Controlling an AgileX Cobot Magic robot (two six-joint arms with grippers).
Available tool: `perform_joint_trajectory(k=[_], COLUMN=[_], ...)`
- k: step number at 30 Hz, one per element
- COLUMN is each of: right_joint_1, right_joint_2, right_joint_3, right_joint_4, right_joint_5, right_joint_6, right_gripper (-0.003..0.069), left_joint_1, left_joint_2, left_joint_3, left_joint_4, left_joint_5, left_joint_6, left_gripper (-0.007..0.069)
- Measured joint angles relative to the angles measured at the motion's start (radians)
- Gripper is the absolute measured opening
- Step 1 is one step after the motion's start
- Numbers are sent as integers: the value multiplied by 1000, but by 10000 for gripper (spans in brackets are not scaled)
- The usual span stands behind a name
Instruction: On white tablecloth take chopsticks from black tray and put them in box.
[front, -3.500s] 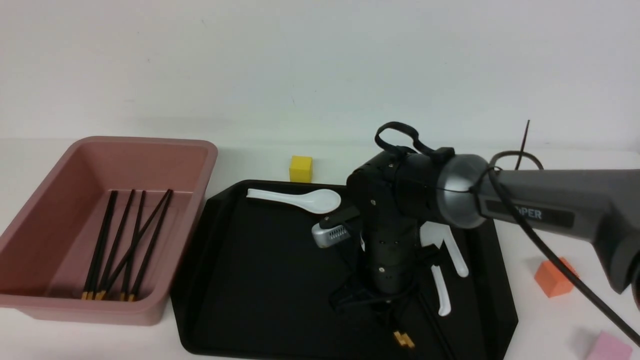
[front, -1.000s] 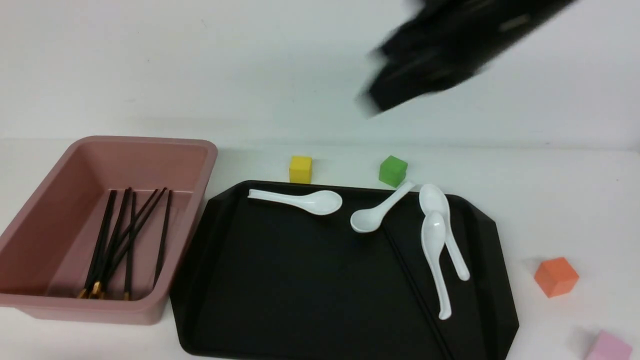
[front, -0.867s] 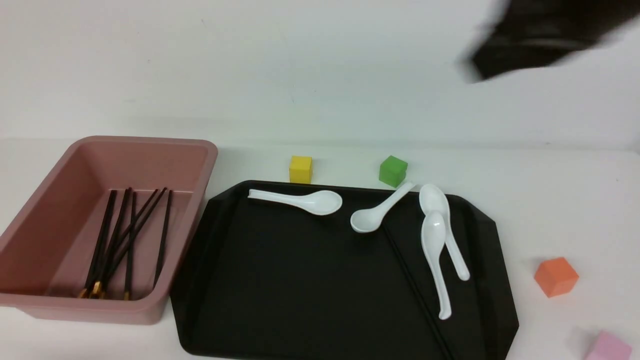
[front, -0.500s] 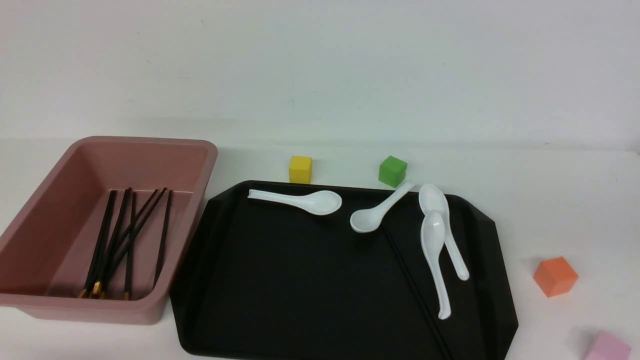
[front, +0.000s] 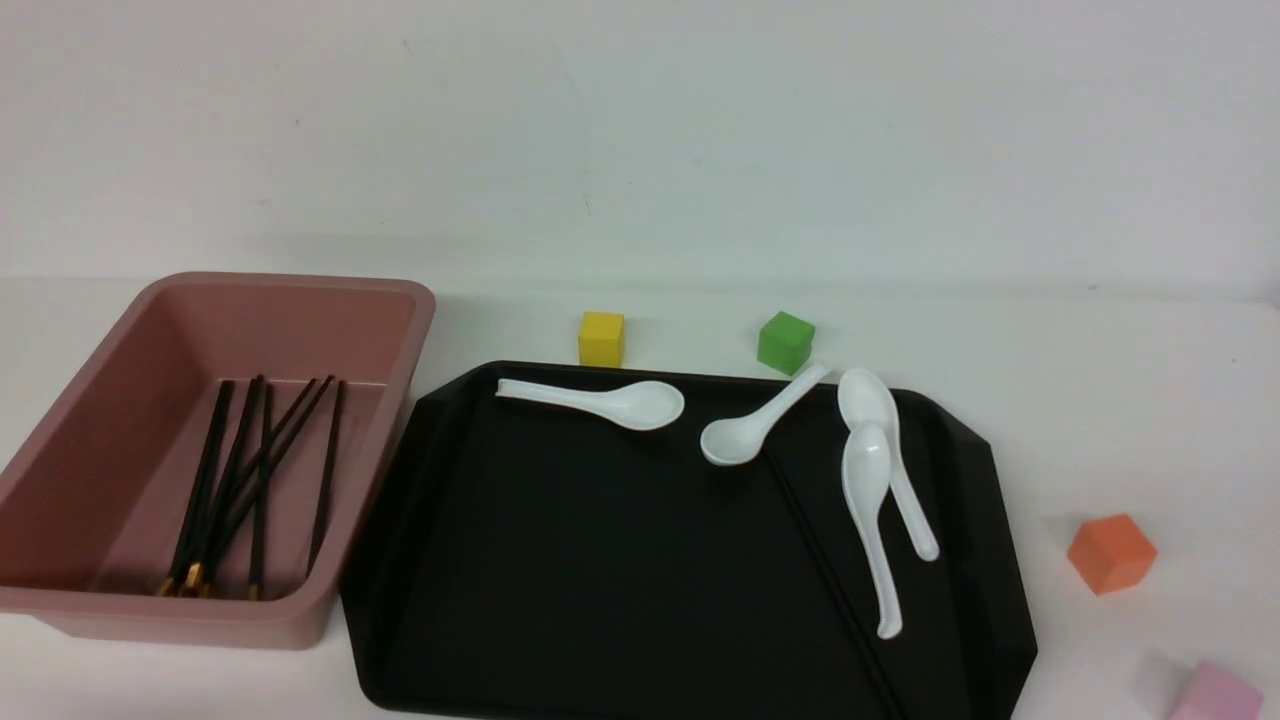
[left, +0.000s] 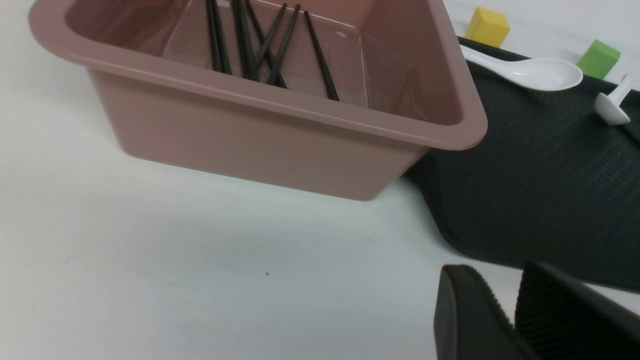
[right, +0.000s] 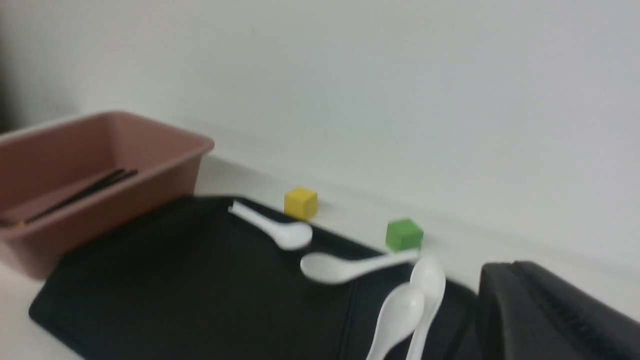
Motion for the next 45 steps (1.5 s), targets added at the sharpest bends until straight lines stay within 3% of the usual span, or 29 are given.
perform_joint_trajectory(k=[16,19,24,31,36,45], right_joint_1=[-3,-32,-182,-360,-380,-380], right_joint_2=[-15,-77,-222,-314,-314,-314], right_joint_3=[137,201,321,345,340,340], right_joint_4=[0,-21,-58,-167,-198,-203], right_joint_5=[31,32,26,114,184,187], right_joint_6=[0,0,32,183,253,259], right_gripper=[20,22,28,37,41,43], left_joint_1=[0,0,0,0,0,0], left_joint_2=[0,0,0,0,0,0], left_joint_3=[0,0,0,0,0,0], left_joint_4=[0,0,0,0,0,0], left_joint_5=[0,0,0,0,0,0], left_joint_6=[0,0,0,0,0,0], left_gripper=[183,183,183,183,187,197])
